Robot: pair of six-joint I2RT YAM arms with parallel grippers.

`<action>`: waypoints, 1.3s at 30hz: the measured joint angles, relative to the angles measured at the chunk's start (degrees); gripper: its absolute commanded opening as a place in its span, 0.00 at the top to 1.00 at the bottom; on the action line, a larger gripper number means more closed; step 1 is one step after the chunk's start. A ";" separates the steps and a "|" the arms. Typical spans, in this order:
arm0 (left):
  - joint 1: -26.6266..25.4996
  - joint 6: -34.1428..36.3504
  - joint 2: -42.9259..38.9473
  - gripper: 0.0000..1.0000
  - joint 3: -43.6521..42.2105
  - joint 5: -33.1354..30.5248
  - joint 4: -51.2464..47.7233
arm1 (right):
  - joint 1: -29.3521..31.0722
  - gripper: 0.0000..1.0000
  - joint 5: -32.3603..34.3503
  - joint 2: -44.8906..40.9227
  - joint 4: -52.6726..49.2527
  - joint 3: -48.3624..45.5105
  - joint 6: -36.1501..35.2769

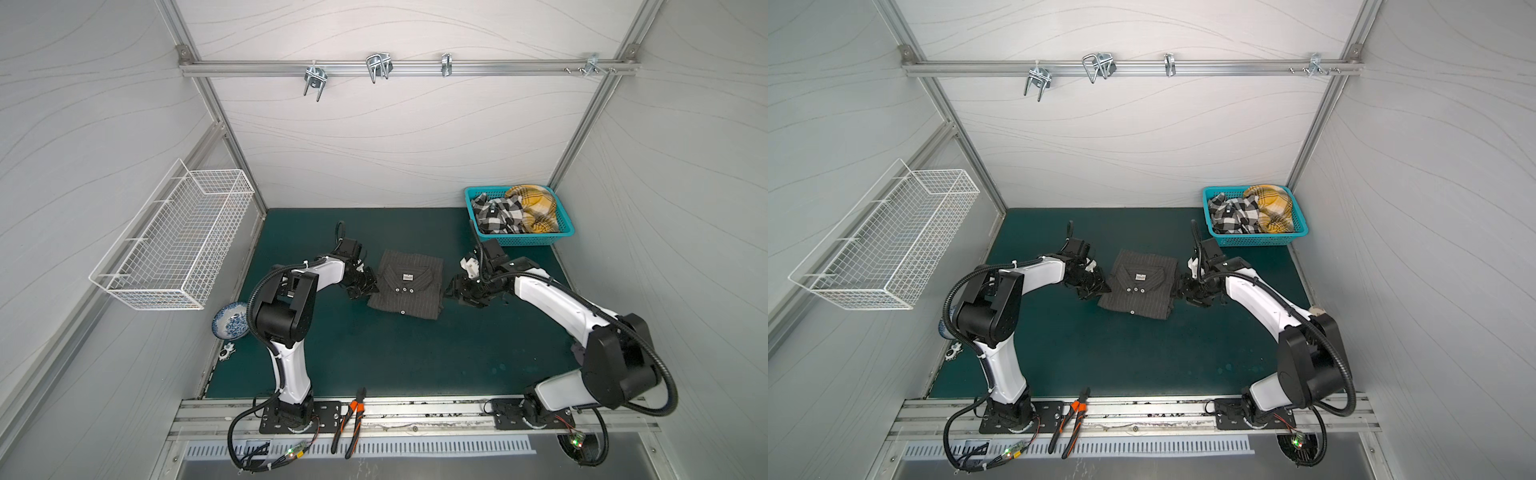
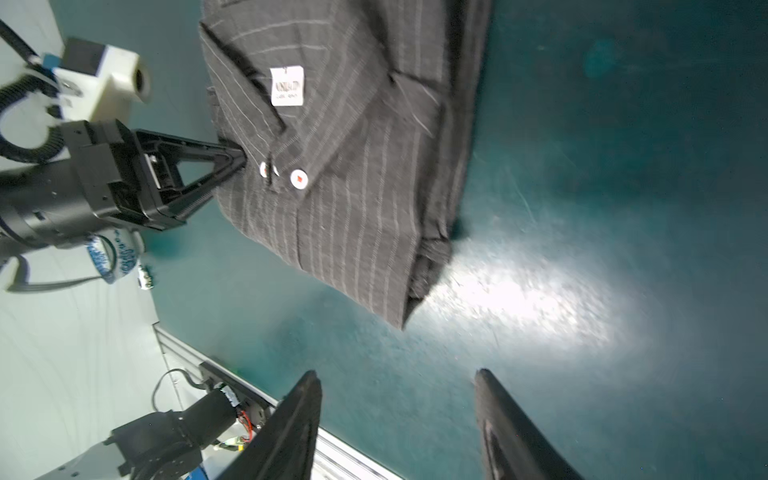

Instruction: Fold and stack the long sleeve shirts

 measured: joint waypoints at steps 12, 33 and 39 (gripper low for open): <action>6.69 3.28 -0.39 1.00 5.90 -11.61 -9.60 | -1.62 0.40 2.34 -5.51 -1.44 -4.37 -0.26; 26.27 26.84 14.60 1.00 33.88 -54.49 -17.42 | -1.90 0.42 -2.71 -4.24 7.37 -11.74 -0.13; 29.03 30.34 16.76 1.00 38.53 -58.69 -17.11 | -1.90 0.42 -4.20 -2.16 9.16 -11.82 -0.02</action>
